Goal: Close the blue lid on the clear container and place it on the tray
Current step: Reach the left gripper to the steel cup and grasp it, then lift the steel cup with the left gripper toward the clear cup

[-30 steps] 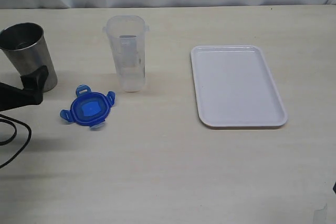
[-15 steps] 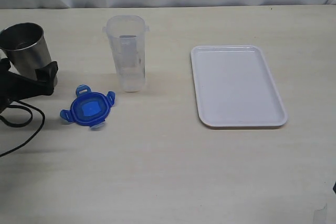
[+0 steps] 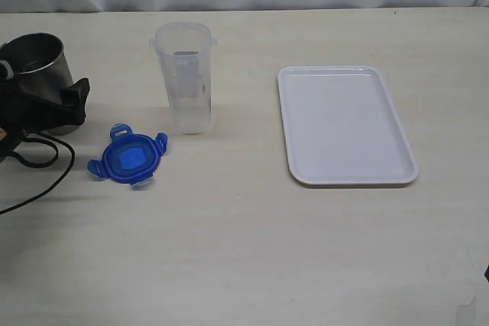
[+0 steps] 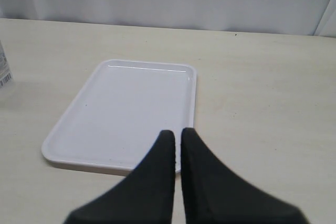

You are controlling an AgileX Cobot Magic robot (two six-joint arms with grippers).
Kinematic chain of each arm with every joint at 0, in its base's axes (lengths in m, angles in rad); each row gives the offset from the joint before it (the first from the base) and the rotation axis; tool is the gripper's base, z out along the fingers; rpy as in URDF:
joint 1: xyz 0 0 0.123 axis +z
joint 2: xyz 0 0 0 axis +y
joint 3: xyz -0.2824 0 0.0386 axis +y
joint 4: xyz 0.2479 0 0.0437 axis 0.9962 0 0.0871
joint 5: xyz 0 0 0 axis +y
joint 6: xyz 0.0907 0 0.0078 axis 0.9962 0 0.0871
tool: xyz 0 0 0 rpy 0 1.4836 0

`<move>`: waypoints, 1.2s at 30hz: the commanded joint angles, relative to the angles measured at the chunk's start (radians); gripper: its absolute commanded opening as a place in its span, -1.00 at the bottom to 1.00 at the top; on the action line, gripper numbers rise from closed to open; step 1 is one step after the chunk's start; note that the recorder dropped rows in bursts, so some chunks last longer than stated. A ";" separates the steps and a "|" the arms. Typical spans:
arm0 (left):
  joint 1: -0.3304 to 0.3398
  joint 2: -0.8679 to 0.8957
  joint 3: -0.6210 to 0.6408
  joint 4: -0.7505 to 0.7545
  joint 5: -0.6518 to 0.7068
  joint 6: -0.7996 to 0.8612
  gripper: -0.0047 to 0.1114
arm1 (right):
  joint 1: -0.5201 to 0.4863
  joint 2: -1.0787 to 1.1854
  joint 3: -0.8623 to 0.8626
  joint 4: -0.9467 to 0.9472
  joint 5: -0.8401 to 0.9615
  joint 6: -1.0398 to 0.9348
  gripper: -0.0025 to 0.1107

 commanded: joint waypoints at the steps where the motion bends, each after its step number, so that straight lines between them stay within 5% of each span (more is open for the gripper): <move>1: 0.001 0.004 -0.017 -0.028 -0.016 0.004 0.89 | -0.006 -0.004 0.002 -0.006 -0.001 0.001 -0.88; 31: 0.001 0.004 -0.057 -0.067 -0.005 0.004 0.89 | -0.006 -0.004 0.002 -0.006 -0.001 0.001 -0.88; 34: 0.001 0.004 -0.057 -0.061 0.002 0.004 0.63 | -0.006 -0.004 0.002 -0.006 -0.001 0.001 -0.88; 36: 0.001 0.004 -0.057 -0.034 0.018 0.001 0.21 | -0.006 -0.004 0.002 -0.006 -0.001 0.001 -0.88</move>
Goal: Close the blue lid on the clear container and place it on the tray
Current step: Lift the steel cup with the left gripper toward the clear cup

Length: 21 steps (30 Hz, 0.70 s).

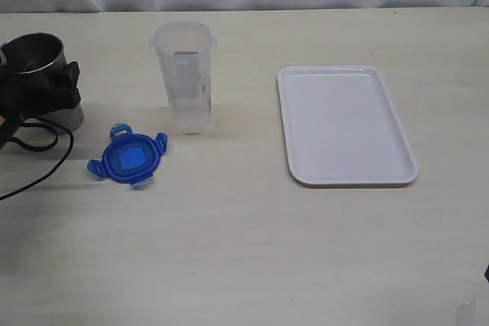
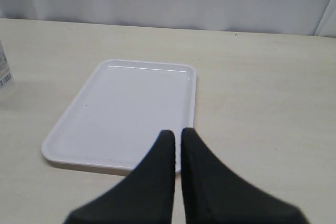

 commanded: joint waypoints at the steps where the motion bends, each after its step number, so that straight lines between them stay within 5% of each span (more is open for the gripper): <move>1: 0.001 0.004 -0.004 0.057 0.057 -0.026 -0.10 | -0.006 -0.004 0.002 -0.006 -0.001 0.001 -0.88; 5: 0.001 0.004 -0.006 0.072 0.098 -0.054 -0.92 | -0.006 -0.004 0.002 -0.006 -0.001 0.001 -0.88; 21: 0.001 -0.002 -0.028 0.096 0.079 -0.050 -0.92 | -0.006 -0.004 0.002 -0.006 -0.001 0.001 -0.88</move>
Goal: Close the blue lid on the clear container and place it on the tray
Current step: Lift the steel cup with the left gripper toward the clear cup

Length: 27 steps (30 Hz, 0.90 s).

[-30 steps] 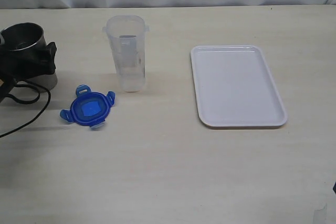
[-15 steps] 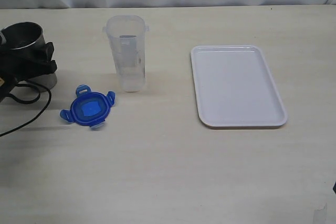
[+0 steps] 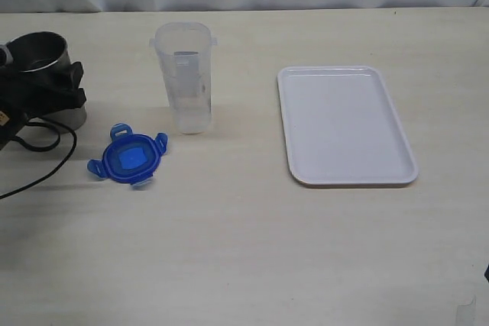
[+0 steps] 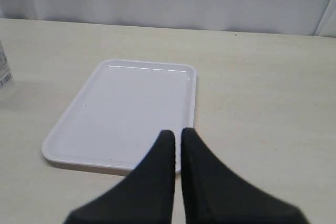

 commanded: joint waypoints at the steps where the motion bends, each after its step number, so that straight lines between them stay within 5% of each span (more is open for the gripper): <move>1: 0.000 -0.006 -0.017 0.020 0.051 -0.017 -0.92 | -0.006 -0.004 0.002 -0.006 -0.001 0.001 -0.88; 12: 0.000 -0.139 -0.087 0.054 0.201 -0.001 -0.92 | -0.006 -0.004 0.002 -0.006 -0.001 0.001 -0.88; 27: -0.045 -0.196 -0.210 0.158 0.205 -0.104 -0.92 | -0.006 -0.004 0.002 -0.006 -0.001 0.001 -0.88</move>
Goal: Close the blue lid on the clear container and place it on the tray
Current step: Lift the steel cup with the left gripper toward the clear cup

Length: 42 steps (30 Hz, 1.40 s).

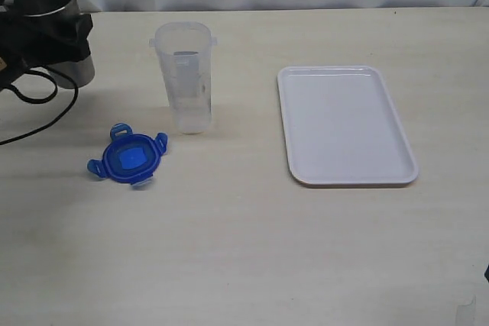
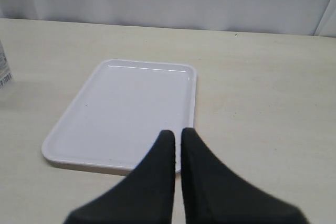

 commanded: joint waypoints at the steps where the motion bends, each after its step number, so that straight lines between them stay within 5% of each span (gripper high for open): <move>1: -0.052 -0.021 -0.056 0.005 -0.061 -0.012 -0.92 | -0.006 -0.004 0.002 -0.006 -0.001 0.001 -0.88; 23: -0.248 -0.021 -0.280 -0.006 0.133 -0.006 -0.92 | -0.006 -0.004 0.002 -0.006 -0.001 0.001 -0.88; 42: -0.259 -0.021 -0.288 0.090 0.118 0.109 -0.92 | -0.006 -0.004 0.002 -0.006 -0.001 0.001 -0.88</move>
